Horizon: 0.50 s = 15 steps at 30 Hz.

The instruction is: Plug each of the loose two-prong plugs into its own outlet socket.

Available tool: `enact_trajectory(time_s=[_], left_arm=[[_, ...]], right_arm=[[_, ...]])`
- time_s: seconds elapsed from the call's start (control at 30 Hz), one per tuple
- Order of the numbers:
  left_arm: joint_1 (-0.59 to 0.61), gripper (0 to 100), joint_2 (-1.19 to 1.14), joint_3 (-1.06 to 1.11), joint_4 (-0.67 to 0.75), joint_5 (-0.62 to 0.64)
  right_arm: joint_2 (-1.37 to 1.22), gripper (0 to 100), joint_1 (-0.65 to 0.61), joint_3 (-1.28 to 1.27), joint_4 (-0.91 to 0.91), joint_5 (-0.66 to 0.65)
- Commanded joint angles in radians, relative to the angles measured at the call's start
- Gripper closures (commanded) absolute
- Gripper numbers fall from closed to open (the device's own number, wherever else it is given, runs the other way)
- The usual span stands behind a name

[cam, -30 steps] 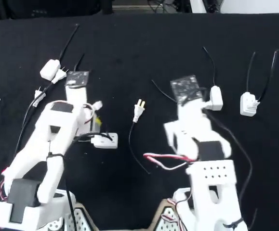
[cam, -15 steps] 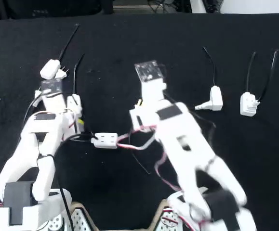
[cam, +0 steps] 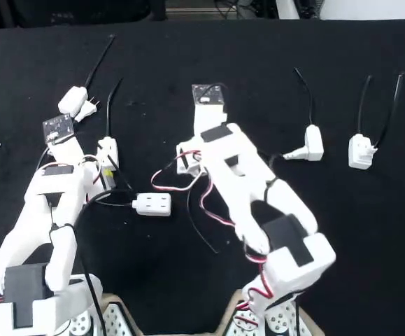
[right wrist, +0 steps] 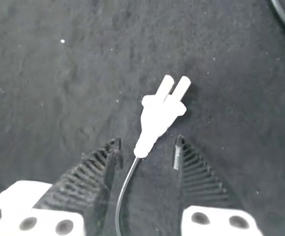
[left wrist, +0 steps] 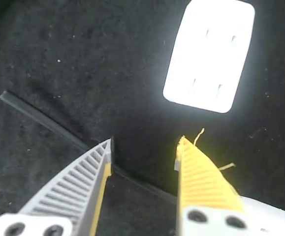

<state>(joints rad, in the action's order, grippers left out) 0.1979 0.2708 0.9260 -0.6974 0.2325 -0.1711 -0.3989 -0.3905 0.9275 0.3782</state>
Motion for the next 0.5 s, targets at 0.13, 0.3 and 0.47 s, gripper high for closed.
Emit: enact_trajectory(time_s=[0.13,0.3,0.47], left_arm=[[0.002,79,0.035,-0.012,0.005,0.014],[0.001,79,0.035,-0.012,0.005,0.014],[0.001,79,0.035,-0.01,0.005,0.014]], right_arm=[[-0.14,84.1,0.04,0.162,0.015,0.005],[-0.143,99.2,0.124,0.183,0.014,-0.12],[-0.039,98.8,0.178,0.189,0.071,-0.304]])
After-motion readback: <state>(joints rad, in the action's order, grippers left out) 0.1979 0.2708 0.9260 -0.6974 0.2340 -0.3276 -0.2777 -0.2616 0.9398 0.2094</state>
